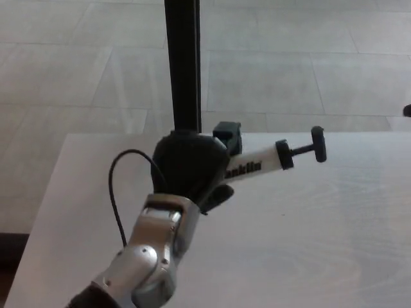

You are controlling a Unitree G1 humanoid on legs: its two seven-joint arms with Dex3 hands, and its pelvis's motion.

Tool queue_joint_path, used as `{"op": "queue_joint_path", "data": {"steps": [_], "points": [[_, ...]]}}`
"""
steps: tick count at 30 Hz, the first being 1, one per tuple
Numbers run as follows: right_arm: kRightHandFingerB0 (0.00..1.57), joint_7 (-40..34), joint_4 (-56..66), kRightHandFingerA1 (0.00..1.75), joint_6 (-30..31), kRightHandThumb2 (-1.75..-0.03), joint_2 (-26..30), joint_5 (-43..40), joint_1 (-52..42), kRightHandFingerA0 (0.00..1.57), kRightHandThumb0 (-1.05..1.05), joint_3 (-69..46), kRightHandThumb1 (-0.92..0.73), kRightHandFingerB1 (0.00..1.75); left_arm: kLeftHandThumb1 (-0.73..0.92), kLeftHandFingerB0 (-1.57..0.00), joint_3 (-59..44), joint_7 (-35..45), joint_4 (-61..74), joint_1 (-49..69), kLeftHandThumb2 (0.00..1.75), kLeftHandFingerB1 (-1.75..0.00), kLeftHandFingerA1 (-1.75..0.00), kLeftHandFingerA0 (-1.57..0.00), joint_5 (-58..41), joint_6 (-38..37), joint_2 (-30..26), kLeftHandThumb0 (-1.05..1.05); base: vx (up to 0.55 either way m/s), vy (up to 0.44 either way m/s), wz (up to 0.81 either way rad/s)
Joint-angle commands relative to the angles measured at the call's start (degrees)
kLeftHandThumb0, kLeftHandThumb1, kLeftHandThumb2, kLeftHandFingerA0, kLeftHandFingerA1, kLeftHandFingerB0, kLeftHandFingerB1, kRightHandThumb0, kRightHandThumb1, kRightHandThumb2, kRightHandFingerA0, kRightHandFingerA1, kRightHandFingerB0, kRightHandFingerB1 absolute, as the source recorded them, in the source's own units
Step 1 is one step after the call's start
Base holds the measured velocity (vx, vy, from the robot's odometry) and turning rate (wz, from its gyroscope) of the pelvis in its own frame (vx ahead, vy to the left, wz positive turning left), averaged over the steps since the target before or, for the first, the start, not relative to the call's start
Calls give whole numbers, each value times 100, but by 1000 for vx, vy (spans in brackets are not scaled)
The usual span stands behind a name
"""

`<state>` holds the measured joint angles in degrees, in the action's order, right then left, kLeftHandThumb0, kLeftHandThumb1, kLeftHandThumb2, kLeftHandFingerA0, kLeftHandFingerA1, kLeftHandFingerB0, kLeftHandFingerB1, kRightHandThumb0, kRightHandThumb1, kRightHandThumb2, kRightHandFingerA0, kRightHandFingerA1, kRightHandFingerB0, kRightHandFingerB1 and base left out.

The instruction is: The robot uses its left hand to lift the air pump kept on the middle of the desk and use the right hand to pull out the handle

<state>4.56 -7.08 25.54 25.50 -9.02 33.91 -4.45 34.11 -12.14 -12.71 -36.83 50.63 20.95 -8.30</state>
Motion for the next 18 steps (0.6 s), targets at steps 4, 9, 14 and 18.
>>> {"op": "queue_joint_path", "data": {"steps": [4, 9, 14, 18], "points": [[48, 430, 111, 78, 368, -60, -295, 198, 32, 72, -54, 709, -64, 45, 53, -67, -374, -301, -115, -96, 102, -154, -175, -78, -114, -861, -363, -17, 0, 0, 0], [48, 429, 98, 77, 449, -59, -423, 392, 171, 69, -54, 970, -64, 44, 48, -72, -284, -469, -130, 48, 109, -151, -175, -82, 70, -960, -316, -19, 0, 0, 0], [36, 659, -66, 68, 377, -59, -453, 541, 318, 69, -56, 1239, -62, 37, 48, -67, -214, -399, -117, 174, 108, -157, -175, -79, 108, -959, -210, -19, 0, 0, 0], [34, 835, -218, 73, 216, -58, -429, 624, 418, 65, -53, 1365, -59, 36, 53, -66, -175, -303, -98, 194, 101, -154, -175, -77, 188, -926, -241, -20, 0, 0, 0]]}}
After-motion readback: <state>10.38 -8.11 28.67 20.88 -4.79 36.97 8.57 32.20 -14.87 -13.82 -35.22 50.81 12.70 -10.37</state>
